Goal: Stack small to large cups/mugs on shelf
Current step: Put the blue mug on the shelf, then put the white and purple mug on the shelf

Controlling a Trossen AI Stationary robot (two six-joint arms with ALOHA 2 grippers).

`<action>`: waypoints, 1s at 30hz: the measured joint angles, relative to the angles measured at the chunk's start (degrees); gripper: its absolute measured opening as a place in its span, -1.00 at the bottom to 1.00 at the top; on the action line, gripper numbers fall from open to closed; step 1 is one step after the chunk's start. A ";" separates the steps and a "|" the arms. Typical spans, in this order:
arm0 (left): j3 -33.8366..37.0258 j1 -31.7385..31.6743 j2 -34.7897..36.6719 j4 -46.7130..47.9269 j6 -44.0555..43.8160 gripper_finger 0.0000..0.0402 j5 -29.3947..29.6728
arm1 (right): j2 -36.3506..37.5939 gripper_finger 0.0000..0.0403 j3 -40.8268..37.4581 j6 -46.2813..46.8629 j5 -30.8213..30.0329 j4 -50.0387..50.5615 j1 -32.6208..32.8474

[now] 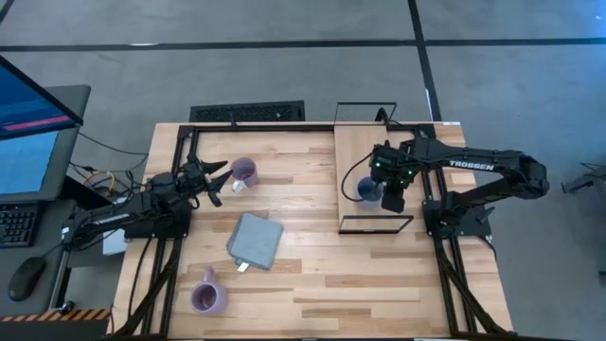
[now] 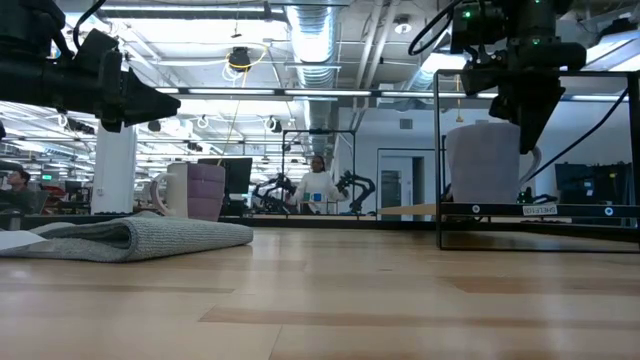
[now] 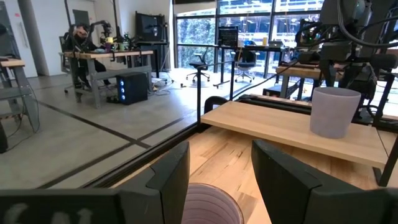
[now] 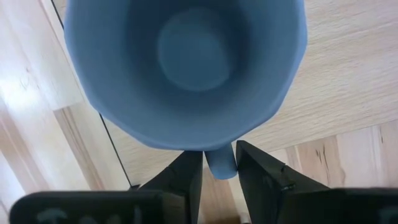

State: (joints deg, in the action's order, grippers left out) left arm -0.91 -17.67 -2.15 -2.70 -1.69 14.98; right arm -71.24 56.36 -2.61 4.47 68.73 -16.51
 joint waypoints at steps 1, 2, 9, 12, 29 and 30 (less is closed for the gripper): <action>0.00 0.00 0.01 0.00 0.00 -0.18 0.00 | 0.00 -0.40 0.00 0.08 0.02 0.00 0.00; 0.00 0.00 0.01 -0.02 0.00 -0.18 0.00 | 0.00 -0.38 -0.02 0.06 0.00 0.00 0.00; 0.00 0.02 0.00 -0.02 0.00 -0.18 0.00 | 0.00 -0.10 -0.02 -0.35 0.00 -0.02 0.35; 0.00 0.00 0.01 0.00 0.00 -0.18 0.00 | 0.00 0.07 -0.02 -0.35 0.02 0.00 0.34; 0.02 0.00 -0.01 -0.02 0.00 -0.18 0.00 | 0.00 0.29 10.36 -0.66 -1.86 9.01 0.24; 0.02 0.00 0.01 -0.04 0.02 -0.18 0.02 | 0.00 0.29 11.84 -1.21 -2.82 9.00 0.24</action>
State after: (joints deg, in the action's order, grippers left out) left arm -0.89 -17.67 -2.13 -2.74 -1.68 15.00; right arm -71.24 68.20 -3.81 1.65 77.72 -16.27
